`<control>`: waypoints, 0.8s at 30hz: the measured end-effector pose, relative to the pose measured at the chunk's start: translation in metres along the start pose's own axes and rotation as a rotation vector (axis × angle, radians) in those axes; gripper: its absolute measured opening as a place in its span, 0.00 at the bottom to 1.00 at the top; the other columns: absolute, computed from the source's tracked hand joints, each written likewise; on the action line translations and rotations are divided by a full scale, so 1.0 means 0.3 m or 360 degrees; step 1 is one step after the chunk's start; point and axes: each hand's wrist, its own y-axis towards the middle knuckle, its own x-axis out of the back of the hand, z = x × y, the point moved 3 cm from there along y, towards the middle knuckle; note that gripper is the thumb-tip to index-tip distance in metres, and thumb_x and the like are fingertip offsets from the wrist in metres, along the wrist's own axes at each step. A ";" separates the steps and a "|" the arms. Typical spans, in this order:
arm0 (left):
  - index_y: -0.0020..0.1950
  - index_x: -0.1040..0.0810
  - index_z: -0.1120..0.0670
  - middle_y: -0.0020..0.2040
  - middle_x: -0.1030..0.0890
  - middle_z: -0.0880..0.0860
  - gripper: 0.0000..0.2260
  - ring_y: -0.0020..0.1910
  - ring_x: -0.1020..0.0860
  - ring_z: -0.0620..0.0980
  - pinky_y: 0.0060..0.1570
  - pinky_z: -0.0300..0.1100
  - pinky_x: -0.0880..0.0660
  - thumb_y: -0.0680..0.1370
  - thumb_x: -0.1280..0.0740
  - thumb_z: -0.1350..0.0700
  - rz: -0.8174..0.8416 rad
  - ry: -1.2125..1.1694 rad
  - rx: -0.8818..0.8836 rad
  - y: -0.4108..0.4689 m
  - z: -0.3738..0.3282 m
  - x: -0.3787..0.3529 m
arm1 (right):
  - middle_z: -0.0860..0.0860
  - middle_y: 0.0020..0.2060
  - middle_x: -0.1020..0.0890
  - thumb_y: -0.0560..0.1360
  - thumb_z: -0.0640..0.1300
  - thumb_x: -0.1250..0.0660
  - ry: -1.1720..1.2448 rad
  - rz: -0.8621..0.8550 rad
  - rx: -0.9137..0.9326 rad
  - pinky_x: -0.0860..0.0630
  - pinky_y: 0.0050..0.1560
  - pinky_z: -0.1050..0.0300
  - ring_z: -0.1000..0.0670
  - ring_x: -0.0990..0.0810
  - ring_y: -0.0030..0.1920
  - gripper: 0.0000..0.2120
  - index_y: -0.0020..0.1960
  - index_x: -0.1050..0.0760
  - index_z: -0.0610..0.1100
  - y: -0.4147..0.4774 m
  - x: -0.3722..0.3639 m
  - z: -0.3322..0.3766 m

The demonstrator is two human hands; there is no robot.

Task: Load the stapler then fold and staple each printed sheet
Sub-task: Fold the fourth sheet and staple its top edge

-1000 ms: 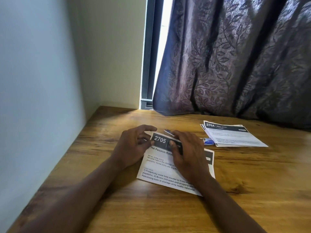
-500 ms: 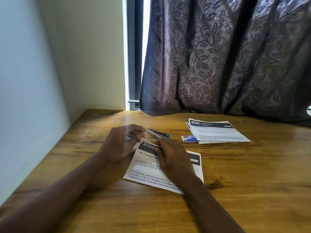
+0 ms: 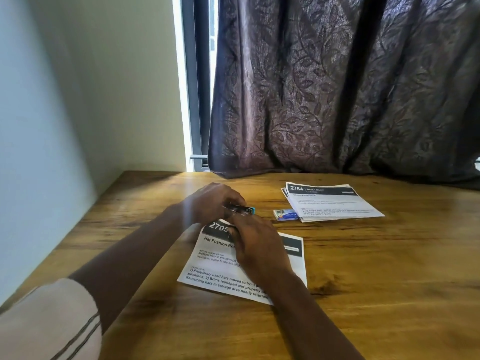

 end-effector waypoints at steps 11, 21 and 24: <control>0.59 0.21 0.59 0.52 0.13 0.58 0.18 0.47 0.17 0.48 0.48 0.43 0.23 0.70 0.27 0.56 -0.0358 -0.1476 0.0569 -0.345 0.204 0.068 | 0.55 0.55 0.20 0.84 0.57 0.46 -0.0035 0.0115 -0.0018 0.30 0.63 0.50 0.52 0.25 0.57 0.13 0.59 0.26 0.54 0.018 0.000 0.026; 0.58 0.16 0.56 0.54 0.13 0.53 0.16 0.52 0.16 0.49 0.54 0.42 0.22 0.72 0.25 0.51 -0.0280 -0.1228 0.0200 -0.480 0.138 0.052 | 0.55 0.55 0.18 0.81 0.56 0.47 0.0112 0.0021 -0.0007 0.29 0.61 0.51 0.53 0.23 0.55 0.18 0.62 0.24 0.52 0.010 -0.015 0.044; 0.57 0.16 0.54 0.54 0.13 0.49 0.14 0.53 0.15 0.48 0.54 0.44 0.20 0.74 0.25 0.52 -0.0211 -0.1152 0.0226 -0.484 0.142 0.050 | 0.54 0.55 0.17 0.81 0.54 0.44 0.0094 -0.0019 0.0035 0.29 0.59 0.52 0.52 0.22 0.55 0.16 0.62 0.23 0.52 0.005 -0.012 0.050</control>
